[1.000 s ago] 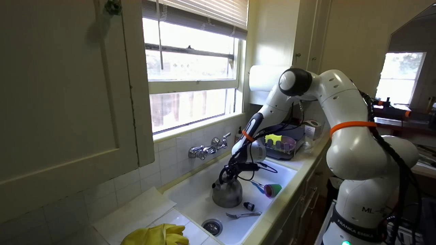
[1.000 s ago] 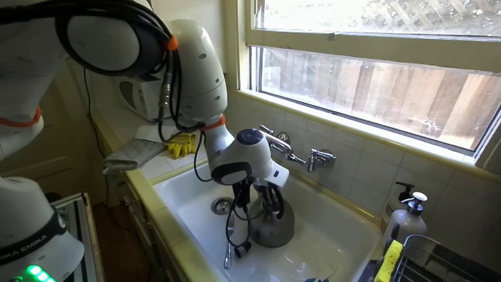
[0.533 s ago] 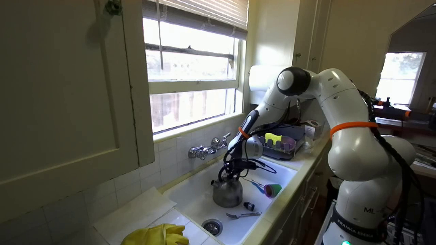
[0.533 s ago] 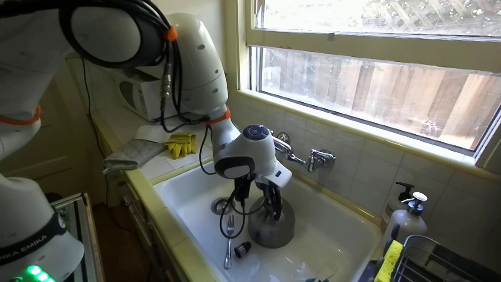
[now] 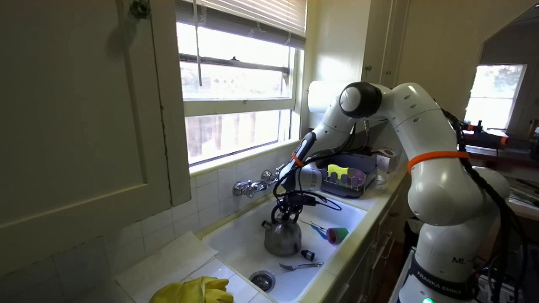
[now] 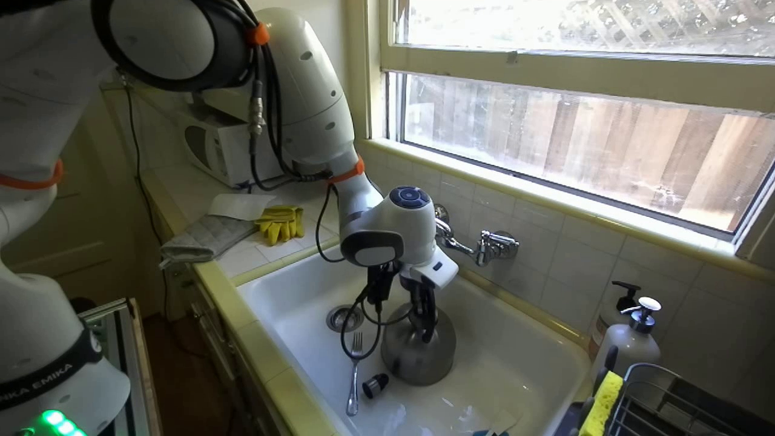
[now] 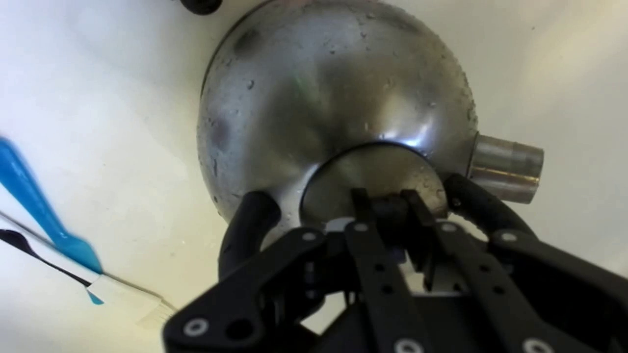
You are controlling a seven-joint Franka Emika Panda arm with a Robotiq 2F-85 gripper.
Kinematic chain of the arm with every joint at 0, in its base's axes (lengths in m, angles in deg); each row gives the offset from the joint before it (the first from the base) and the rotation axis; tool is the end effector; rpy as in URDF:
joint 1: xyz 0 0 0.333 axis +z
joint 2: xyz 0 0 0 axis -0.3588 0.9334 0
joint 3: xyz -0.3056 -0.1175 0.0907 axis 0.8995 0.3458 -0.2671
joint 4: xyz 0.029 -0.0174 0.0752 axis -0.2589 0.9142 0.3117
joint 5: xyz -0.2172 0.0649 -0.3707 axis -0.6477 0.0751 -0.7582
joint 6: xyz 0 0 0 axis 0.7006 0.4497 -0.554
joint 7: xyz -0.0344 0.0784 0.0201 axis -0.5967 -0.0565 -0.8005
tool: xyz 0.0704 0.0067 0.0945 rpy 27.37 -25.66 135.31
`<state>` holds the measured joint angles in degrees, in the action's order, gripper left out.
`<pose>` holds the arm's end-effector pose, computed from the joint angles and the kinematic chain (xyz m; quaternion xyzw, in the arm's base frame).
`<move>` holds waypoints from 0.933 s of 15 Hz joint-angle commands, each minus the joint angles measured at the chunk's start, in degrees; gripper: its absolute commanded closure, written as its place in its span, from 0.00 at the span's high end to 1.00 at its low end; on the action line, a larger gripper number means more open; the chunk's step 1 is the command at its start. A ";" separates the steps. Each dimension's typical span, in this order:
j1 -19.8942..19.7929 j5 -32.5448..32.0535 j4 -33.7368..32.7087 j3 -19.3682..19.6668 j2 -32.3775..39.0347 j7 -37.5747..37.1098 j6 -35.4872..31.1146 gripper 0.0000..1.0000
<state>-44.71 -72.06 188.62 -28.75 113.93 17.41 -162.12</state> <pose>0.5996 -0.1613 0.0811 -0.9391 0.3173 -0.1056 0.0793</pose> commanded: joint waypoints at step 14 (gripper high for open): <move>-0.58 1.53 9.75 -3.38 -1.80 -4.09 -16.14 0.05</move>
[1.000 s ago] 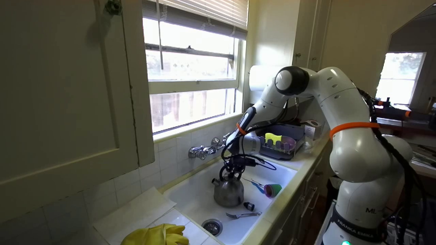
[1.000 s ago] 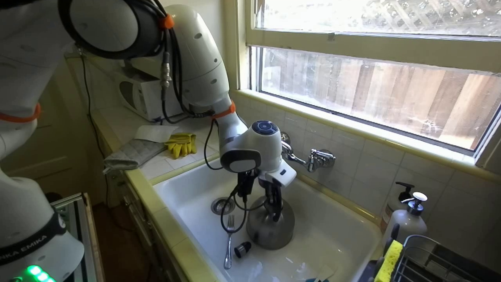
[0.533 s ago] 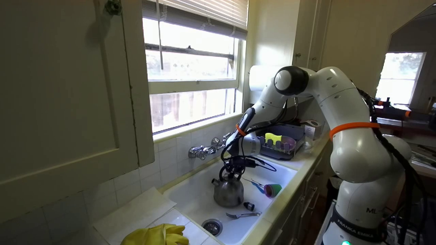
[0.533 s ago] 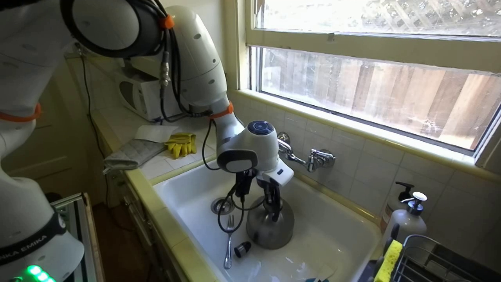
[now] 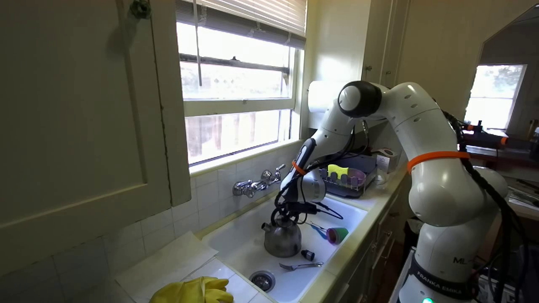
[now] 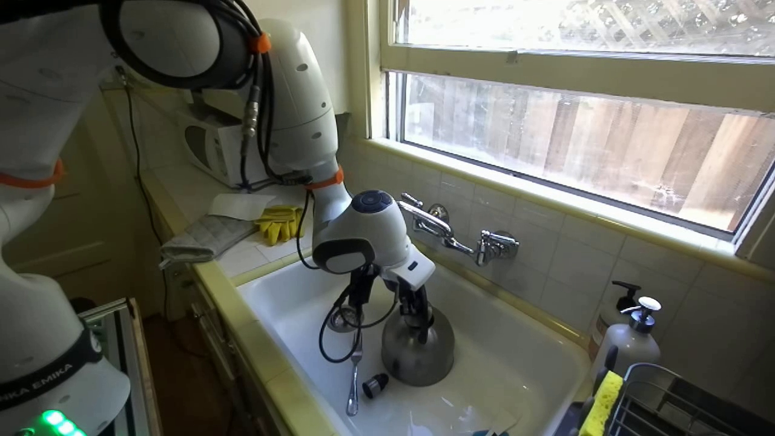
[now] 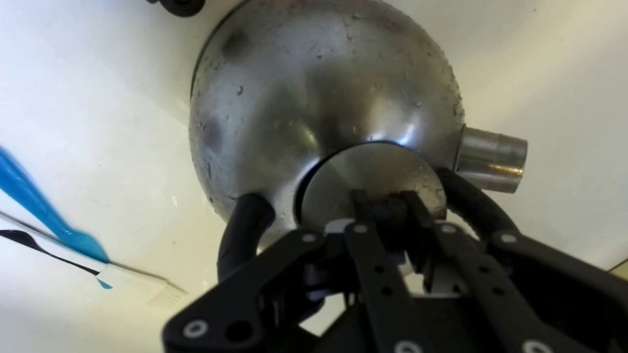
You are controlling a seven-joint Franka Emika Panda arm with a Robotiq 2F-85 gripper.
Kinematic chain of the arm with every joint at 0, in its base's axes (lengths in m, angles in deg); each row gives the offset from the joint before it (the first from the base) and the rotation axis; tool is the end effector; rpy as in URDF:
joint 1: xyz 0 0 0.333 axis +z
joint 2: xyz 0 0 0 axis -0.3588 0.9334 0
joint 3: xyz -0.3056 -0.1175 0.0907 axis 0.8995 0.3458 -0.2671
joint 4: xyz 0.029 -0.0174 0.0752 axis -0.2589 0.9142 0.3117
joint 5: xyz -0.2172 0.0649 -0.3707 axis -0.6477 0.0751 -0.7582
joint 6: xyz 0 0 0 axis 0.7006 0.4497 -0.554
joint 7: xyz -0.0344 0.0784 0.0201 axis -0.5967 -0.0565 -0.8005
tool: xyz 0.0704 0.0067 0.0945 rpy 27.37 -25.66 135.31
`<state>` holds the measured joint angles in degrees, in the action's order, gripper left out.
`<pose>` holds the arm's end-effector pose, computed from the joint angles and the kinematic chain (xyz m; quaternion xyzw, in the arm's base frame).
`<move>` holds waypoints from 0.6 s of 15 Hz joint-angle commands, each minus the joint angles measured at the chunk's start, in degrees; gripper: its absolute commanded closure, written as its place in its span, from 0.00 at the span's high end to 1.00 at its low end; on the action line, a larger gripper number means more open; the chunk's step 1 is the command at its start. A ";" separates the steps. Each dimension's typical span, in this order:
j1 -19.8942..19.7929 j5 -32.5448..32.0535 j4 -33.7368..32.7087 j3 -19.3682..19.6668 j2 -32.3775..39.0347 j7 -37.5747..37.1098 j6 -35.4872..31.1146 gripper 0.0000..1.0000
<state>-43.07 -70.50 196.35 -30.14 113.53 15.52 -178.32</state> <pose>0.5683 -0.1301 0.0744 -0.9252 0.3305 -0.1759 0.0618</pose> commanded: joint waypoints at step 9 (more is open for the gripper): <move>3.87 0.90 -0.02 4.68 -1.24 -6.14 6.28 0.05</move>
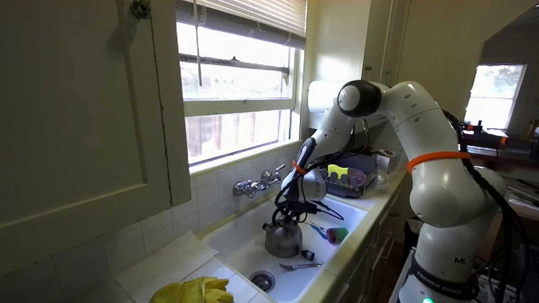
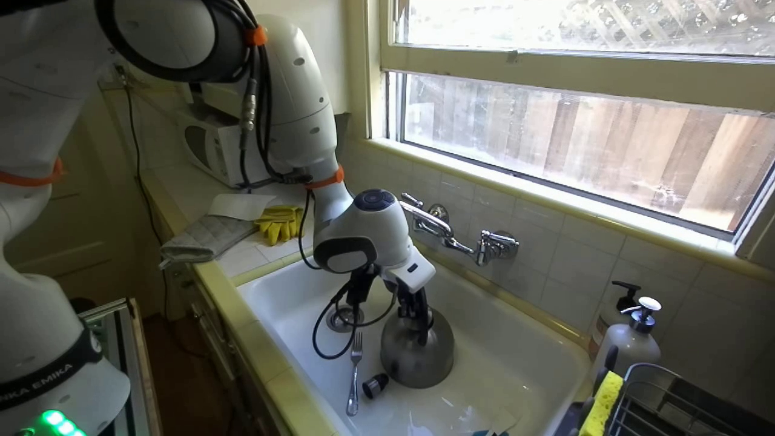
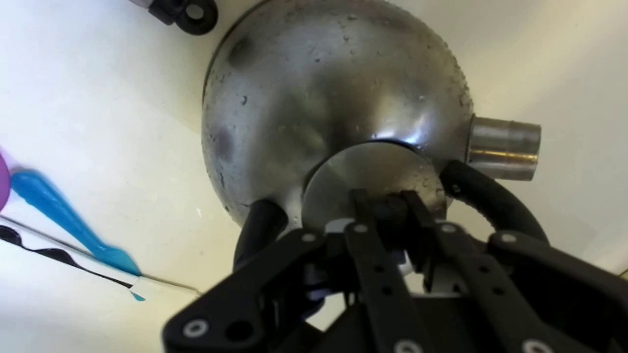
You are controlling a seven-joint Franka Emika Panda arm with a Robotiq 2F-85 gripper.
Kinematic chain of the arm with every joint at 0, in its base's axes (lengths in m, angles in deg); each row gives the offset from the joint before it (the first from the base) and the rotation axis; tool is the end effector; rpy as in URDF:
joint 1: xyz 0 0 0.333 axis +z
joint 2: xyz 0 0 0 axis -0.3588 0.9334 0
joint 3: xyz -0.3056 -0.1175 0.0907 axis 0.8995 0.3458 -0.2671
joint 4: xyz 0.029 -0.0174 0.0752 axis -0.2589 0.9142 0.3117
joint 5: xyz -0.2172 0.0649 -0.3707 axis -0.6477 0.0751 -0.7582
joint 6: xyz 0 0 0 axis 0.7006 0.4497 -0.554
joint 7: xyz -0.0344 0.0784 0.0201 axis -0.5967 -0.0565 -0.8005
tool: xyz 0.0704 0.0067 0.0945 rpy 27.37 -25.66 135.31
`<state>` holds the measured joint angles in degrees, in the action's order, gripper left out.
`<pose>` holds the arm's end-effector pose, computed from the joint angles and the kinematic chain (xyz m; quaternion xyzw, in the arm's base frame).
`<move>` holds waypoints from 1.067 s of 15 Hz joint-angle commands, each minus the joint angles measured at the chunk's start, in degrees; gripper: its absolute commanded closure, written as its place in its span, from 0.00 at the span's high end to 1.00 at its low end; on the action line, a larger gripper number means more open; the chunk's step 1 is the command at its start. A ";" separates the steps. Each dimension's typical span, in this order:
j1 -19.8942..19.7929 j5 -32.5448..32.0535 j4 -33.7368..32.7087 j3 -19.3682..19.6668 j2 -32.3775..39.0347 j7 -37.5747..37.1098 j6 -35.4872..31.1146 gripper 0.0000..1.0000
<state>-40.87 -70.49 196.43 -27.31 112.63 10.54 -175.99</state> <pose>0.5659 -0.1365 0.0758 -0.9144 0.3671 -0.1606 0.0573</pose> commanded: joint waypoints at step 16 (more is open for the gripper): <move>2.22 -2.20 3.59 1.29 -3.14 7.51 5.26 1.00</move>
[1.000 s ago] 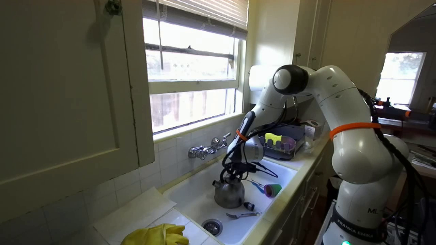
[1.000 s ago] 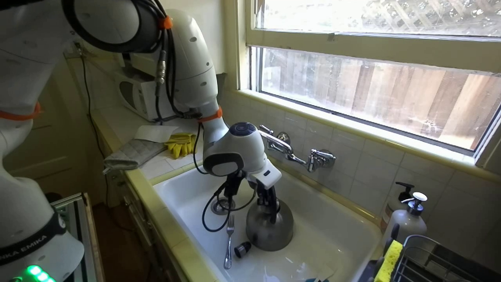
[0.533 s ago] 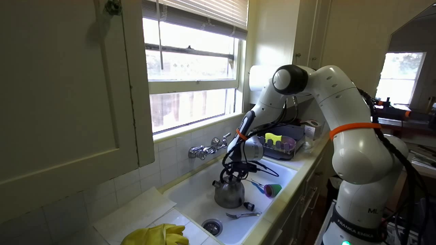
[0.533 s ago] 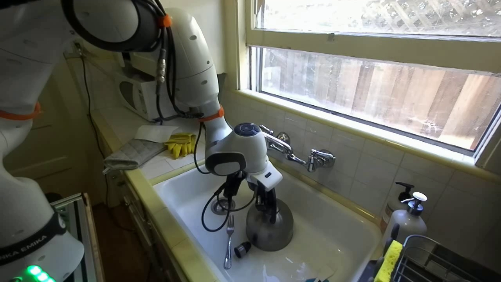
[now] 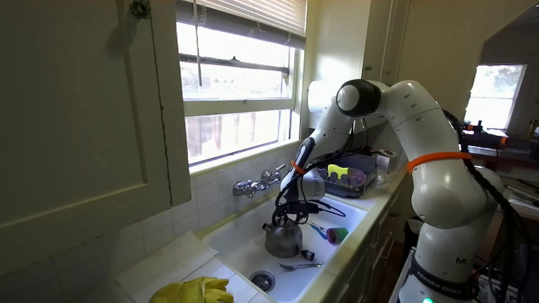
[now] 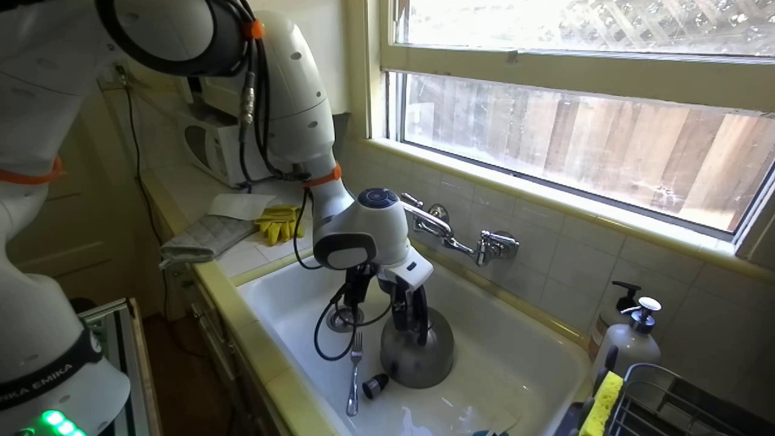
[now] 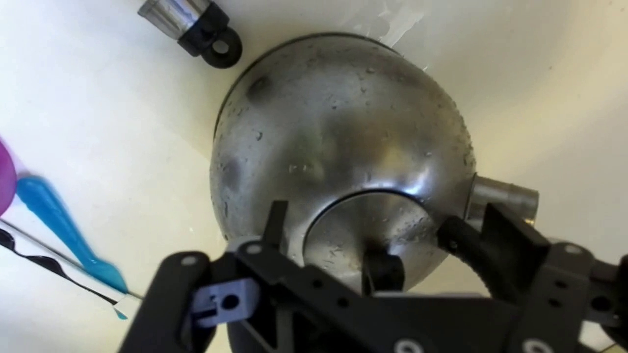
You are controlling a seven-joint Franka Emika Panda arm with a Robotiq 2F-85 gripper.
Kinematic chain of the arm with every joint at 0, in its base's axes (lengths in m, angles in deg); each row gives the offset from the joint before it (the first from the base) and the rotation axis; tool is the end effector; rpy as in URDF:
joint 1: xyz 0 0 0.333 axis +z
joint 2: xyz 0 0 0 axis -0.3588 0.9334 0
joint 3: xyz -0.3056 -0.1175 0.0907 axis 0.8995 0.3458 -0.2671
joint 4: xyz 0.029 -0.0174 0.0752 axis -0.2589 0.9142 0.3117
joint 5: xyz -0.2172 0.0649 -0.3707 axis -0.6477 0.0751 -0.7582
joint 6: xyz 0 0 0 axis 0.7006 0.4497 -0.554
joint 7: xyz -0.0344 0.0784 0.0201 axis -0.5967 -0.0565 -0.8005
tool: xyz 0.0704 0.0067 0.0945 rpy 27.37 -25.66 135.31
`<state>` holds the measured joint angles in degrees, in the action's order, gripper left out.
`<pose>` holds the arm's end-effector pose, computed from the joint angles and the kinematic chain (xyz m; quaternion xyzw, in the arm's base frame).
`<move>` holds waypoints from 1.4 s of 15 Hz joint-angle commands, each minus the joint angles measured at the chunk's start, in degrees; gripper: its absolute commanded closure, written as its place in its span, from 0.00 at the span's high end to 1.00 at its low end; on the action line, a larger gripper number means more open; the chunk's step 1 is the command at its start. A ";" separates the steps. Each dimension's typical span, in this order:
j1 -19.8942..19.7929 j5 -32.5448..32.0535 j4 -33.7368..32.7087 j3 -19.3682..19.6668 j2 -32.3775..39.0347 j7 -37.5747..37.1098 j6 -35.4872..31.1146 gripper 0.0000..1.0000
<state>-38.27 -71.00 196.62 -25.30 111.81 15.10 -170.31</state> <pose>0.5617 -0.1261 0.0706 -0.9403 0.3147 -0.1199 0.0497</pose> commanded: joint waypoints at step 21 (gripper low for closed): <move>37.09 4.88 20.71 25.34 -14.46 0.19 -12.15 1.00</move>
<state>-7.38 -69.68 215.48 -4.55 98.64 16.81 -181.99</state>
